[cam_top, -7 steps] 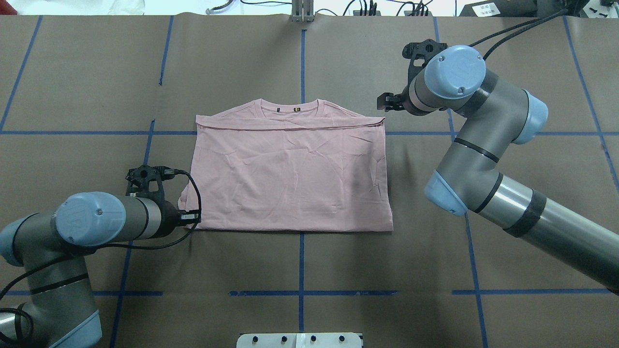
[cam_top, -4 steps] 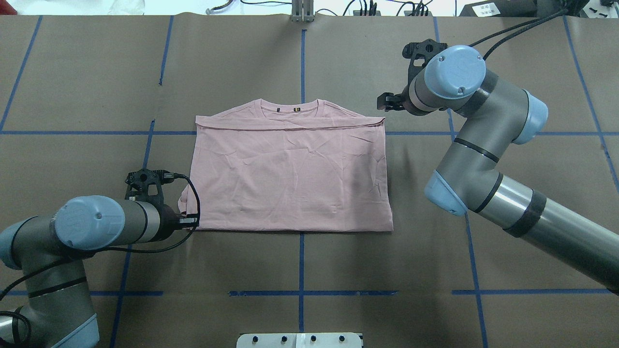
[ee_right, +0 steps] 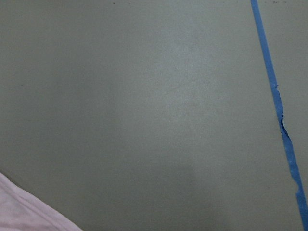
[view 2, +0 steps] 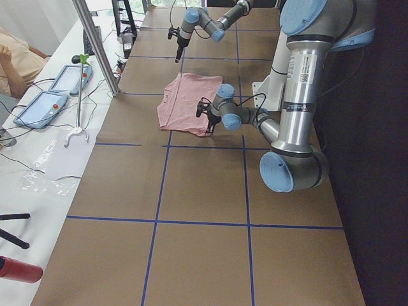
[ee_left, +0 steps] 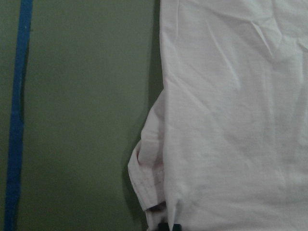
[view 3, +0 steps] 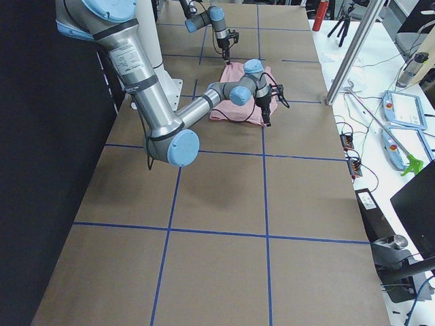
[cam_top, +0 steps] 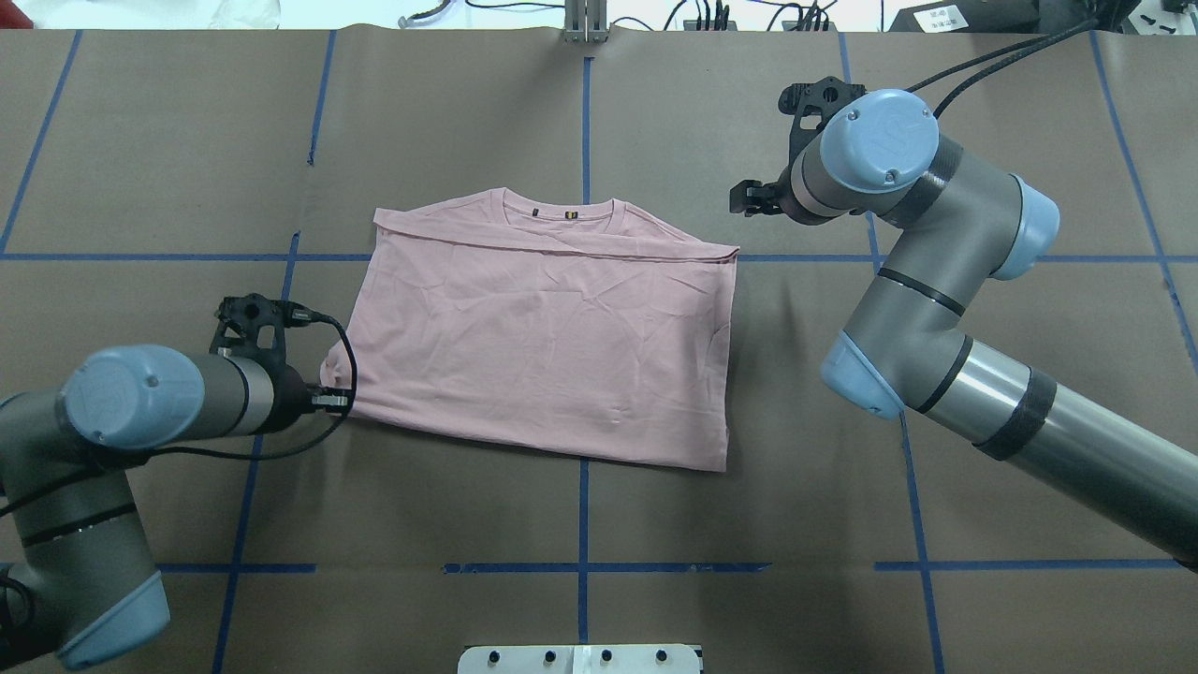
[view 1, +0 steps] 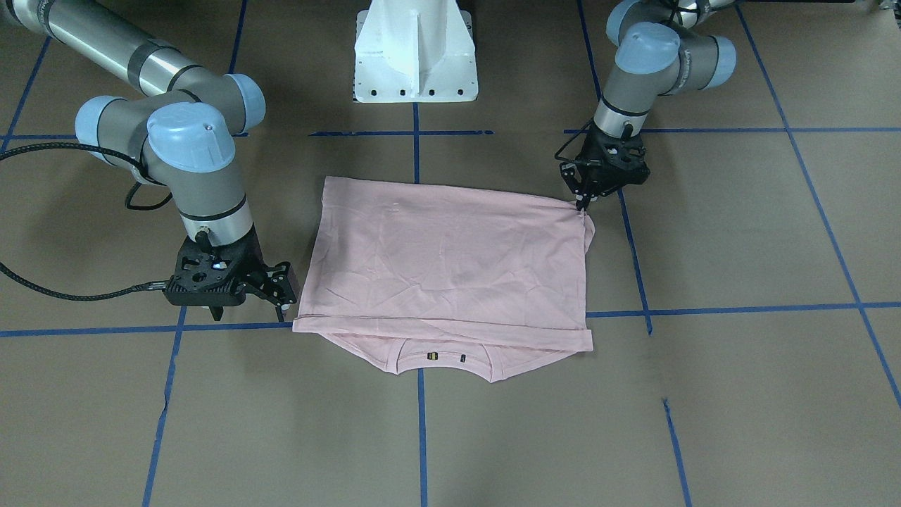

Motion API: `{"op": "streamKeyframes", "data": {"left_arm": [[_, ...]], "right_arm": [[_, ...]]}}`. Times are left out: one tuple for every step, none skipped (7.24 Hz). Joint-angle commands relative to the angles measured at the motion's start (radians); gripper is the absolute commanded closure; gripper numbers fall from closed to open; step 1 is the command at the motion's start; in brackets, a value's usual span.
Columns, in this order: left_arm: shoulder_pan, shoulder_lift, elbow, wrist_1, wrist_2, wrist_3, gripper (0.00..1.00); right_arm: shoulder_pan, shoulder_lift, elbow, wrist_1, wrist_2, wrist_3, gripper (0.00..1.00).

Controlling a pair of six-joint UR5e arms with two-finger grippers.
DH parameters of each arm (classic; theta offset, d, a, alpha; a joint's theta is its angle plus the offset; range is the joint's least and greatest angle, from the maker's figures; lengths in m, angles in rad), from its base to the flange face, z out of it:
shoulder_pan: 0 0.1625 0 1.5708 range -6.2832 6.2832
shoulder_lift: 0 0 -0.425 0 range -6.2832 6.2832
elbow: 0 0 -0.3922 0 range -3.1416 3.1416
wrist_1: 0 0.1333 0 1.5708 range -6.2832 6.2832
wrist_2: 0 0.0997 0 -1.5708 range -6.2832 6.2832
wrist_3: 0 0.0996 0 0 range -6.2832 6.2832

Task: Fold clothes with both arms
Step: 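Drag the folded shirt with the left gripper away from the robot, rotating it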

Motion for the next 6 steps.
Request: {"op": "streamKeyframes", "data": {"left_arm": [[-0.148, -0.081, 0.123, -0.005, -0.003, 0.153, 1.0], [-0.202, -0.17, 0.237, -0.007, -0.002, 0.2, 1.0], [-0.257, -0.262, 0.36, -0.01, -0.002, 0.236, 1.0], [-0.317, -0.354, 0.484, -0.022, -0.003, 0.287, 1.0], [-0.363, -0.431, 0.639, -0.109, -0.002, 0.333, 1.0], [-0.382, -0.499, 0.804, -0.204, -0.002, 0.35, 1.0]], "right_arm": [[-0.001, 0.0, -0.005, 0.0, -0.002, 0.001, 0.0], [-0.001, 0.0, -0.007, 0.0, -0.002, 0.001, 0.0], [-0.001, 0.0, -0.008, 0.0, -0.002, 0.001, 0.0], [-0.003, -0.003, -0.01, -0.002, -0.002, 0.001, 0.0], [-0.003, -0.003, -0.015, -0.002, -0.003, 0.001, 0.0], [-0.003, -0.003, -0.015, -0.002, -0.003, 0.001, 0.0]]}}
